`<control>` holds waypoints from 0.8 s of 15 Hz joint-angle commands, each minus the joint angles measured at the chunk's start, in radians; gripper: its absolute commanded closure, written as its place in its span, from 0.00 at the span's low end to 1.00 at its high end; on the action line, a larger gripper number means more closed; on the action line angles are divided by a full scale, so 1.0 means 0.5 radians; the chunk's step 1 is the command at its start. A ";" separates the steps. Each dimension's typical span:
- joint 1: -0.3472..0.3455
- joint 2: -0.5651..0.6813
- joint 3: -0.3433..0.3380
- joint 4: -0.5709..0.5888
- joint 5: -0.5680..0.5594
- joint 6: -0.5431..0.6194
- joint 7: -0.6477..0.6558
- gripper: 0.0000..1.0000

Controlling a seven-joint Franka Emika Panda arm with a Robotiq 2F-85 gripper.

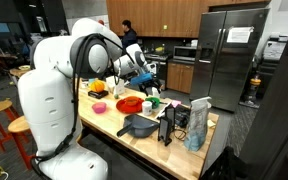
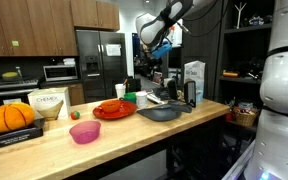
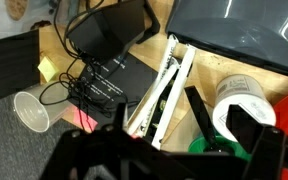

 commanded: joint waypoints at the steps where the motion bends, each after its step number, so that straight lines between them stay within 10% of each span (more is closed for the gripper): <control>1: 0.013 0.032 -0.047 0.014 0.040 -0.044 0.017 0.00; 12: 0.004 0.154 -0.092 -0.020 0.312 -0.064 -0.026 0.00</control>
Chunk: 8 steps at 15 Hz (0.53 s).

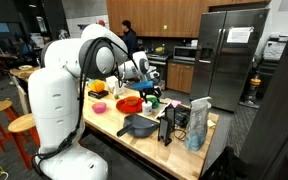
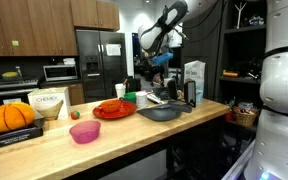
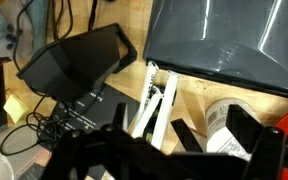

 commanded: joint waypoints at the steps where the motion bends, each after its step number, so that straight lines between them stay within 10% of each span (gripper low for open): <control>1: 0.001 0.027 -0.035 -0.006 0.090 -0.033 -0.032 0.00; 8: -0.013 0.074 -0.064 -0.063 0.183 -0.016 -0.069 0.00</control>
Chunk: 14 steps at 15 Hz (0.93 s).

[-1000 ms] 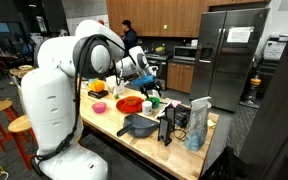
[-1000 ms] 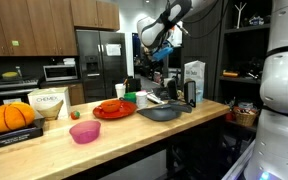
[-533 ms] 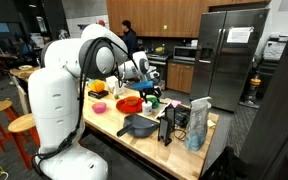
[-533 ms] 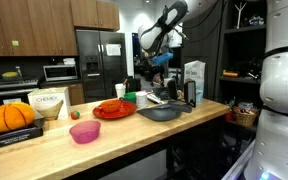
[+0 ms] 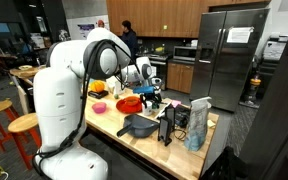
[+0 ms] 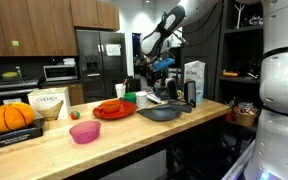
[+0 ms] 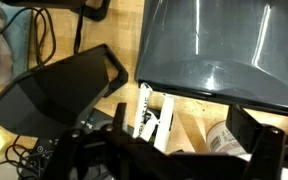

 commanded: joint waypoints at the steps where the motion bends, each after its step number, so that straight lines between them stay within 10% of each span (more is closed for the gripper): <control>1: -0.011 0.006 -0.026 -0.027 0.079 0.004 -0.071 0.00; 14: -0.035 0.116 -0.074 -0.015 0.094 0.302 -0.242 0.00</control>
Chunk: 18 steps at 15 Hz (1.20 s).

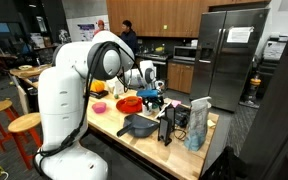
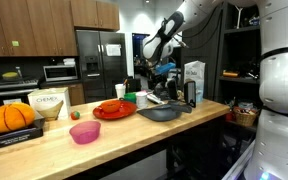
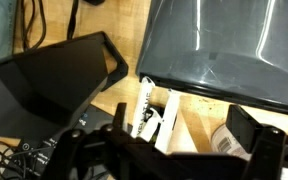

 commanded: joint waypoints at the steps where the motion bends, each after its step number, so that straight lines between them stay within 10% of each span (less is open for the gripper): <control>1: -0.026 0.047 -0.014 0.002 0.055 0.167 -0.077 0.00; 18: -0.015 0.172 -0.056 -0.053 0.033 0.338 -0.142 0.00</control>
